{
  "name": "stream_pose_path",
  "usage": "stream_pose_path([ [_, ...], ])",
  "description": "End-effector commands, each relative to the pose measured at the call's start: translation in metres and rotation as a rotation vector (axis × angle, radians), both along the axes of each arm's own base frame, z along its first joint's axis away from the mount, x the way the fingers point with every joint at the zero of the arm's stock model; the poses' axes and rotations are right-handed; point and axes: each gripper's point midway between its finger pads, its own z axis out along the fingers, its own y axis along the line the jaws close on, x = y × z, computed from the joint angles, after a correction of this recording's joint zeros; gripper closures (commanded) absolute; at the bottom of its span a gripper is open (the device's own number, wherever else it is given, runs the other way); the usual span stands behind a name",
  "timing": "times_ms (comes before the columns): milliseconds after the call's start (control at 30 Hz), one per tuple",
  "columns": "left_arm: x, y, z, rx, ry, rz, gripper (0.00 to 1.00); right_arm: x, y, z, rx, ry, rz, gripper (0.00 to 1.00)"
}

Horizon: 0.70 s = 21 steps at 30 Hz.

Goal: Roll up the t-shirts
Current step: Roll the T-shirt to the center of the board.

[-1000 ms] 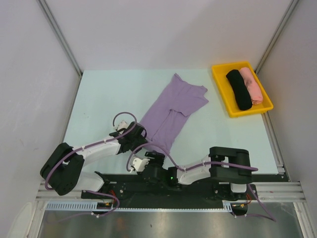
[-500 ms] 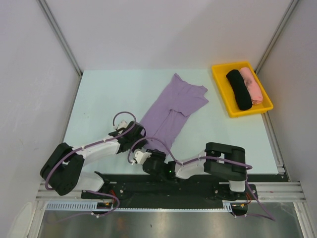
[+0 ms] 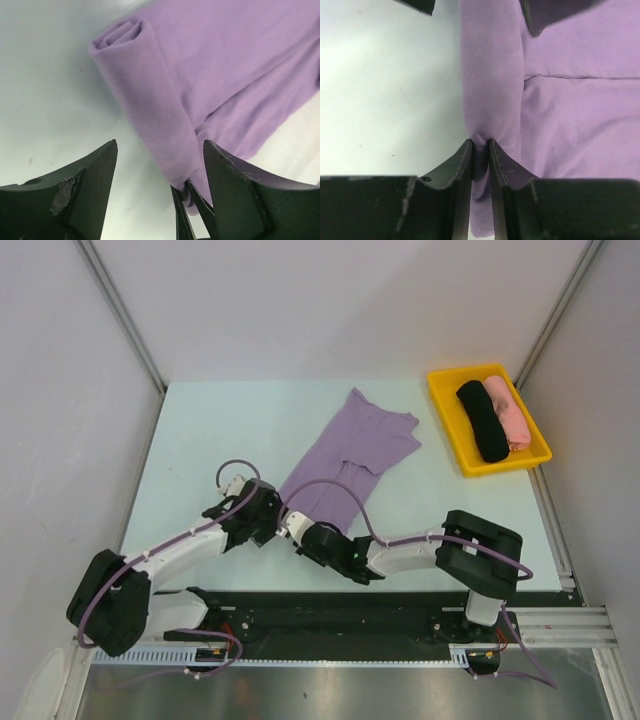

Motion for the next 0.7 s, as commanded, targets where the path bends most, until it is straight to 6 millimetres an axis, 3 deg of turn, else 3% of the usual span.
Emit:
stream_pose_path([
  [0,0.006,0.005,0.017,-0.008,-0.081,-0.015,0.24,-0.007,0.014,0.018,0.144,0.181,0.046,0.78],
  [400,0.002,0.014,0.013,-0.019,-0.115,0.017,0.26,0.002,0.003,0.019,0.314,0.521,0.031,0.78],
  [667,0.020,0.010,0.015,-0.029,-0.172,0.029,0.28,0.015,-0.009,0.016,0.446,0.772,-0.035,0.78],
])
